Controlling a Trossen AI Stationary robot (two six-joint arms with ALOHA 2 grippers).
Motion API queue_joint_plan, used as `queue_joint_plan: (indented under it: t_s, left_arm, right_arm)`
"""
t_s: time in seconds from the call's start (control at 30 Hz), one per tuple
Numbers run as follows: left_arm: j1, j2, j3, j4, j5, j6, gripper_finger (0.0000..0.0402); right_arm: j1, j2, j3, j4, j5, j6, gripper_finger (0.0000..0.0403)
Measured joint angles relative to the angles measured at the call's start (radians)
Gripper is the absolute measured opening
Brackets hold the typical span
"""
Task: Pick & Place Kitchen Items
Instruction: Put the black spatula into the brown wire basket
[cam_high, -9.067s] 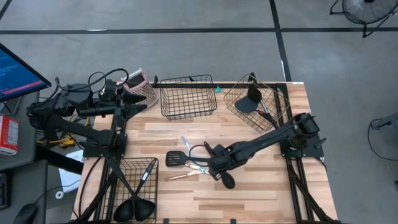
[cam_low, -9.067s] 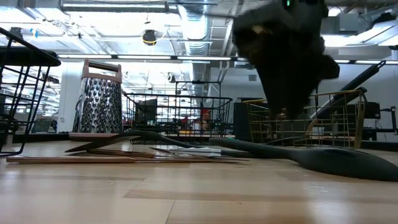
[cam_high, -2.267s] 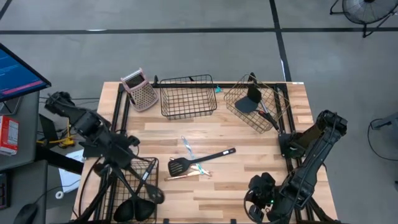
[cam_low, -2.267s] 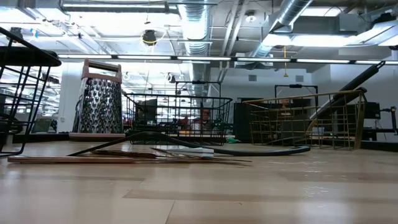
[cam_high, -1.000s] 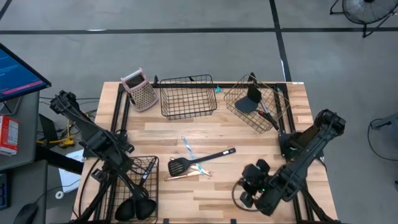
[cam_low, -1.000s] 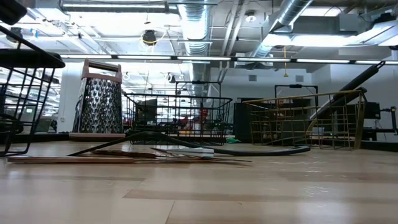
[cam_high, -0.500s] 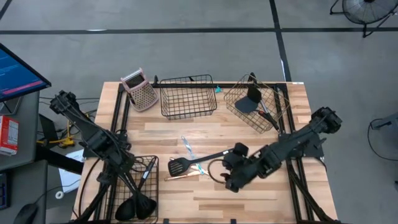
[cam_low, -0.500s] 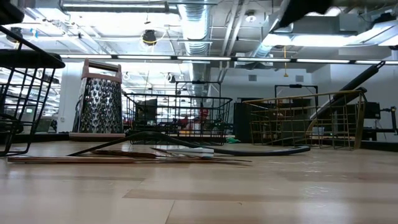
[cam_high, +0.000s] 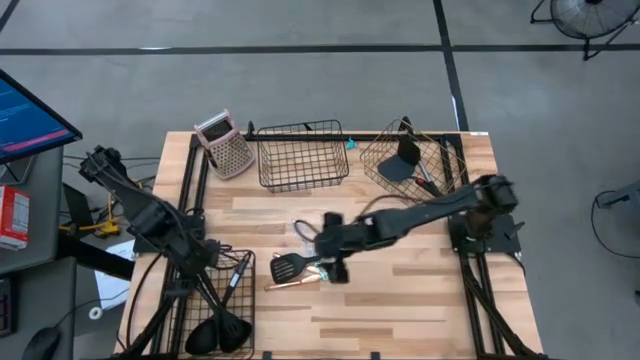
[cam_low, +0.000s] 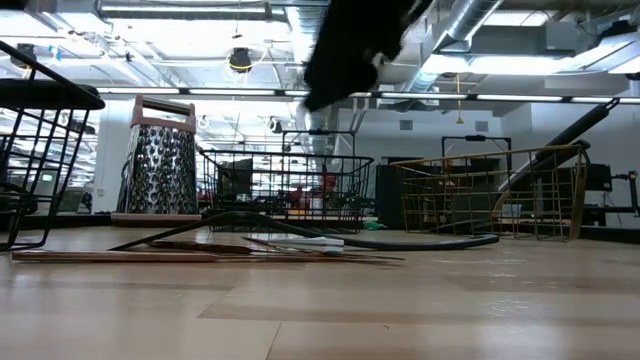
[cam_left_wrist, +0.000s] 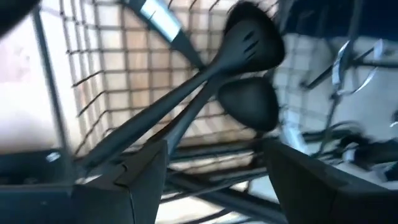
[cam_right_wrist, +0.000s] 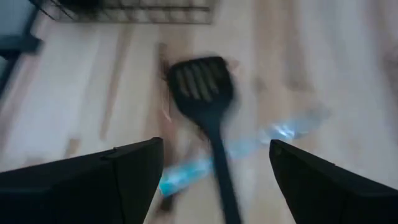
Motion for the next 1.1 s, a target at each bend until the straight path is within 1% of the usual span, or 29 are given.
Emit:
queue_joint_plan:
  t_s: [0.07,0.13,0.23,0.27,0.37,0.43,0.53,0.6,0.63,0.73,0.9,1.0,1.1]
  left_arm:
    - [-0.002,-0.004,0.009,0.037,-0.008,-0.031,0.0246]
    - [-0.001,-0.011,0.019,0.088,-0.026,-0.051,0.0246]
    - [-0.006,-0.014,0.03,0.149,-0.068,-0.072,0.0246]
    - [-0.006,-0.014,0.035,0.166,-0.087,-0.073,0.0246]
    - [-0.005,-0.015,0.041,0.203,-0.131,-0.074,0.0246]
    - [-0.006,-0.015,0.041,0.234,-0.171,-0.073,0.0246]
    - [-0.006,-0.014,0.041,0.278,-0.225,-0.073,0.0246]
    - [-0.006,-0.014,0.041,0.313,-0.267,-0.072,0.0246]
    - [-0.006,-0.014,0.041,0.337,-0.29,-0.069,0.0246]
    - [-0.005,-0.014,0.041,0.408,-0.355,-0.064,0.0246]
    - [-0.006,-0.014,0.041,0.543,-0.438,-0.034,0.0246]
    - [-0.006,-0.014,0.041,0.601,-0.479,-0.019,0.0246]
    - [-0.006,-0.014,0.041,0.617,-0.499,-0.018,0.0242]
  right_arm:
    - [-0.018,0.053,-0.002,-0.004,-0.058,-0.029,0.0286]
    - [-0.029,0.103,-0.001,0.051,-0.09,-0.051,0.0286]
    - [-0.049,0.152,-0.003,0.087,-0.089,-0.064,0.0286]
    - [-0.057,0.169,-0.001,0.127,-0.089,-0.063,0.0286]
    - [-0.079,0.181,-0.002,0.161,-0.089,-0.064,0.0286]
    - [-0.086,0.2,0.003,0.222,-0.087,-0.078,0.0286]
    - [-0.086,0.214,-0.002,0.238,-0.085,-0.102,0.0286]
    - [-0.081,0.244,0.005,0.291,-0.085,-0.105,0.0286]
    - [-0.077,0.255,0.002,0.285,-0.086,-0.105,0.0286]
    - [-0.072,0.298,-0.001,0.289,-0.087,-0.081,0.0285]
    - [-0.087,0.338,0.001,0.284,-0.09,0.018,0.0284]
    - [-0.095,0.339,0.003,0.275,-0.081,0.058,0.0266]
    - [-0.095,0.339,0.003,0.27,-0.057,0.076,0.0213]
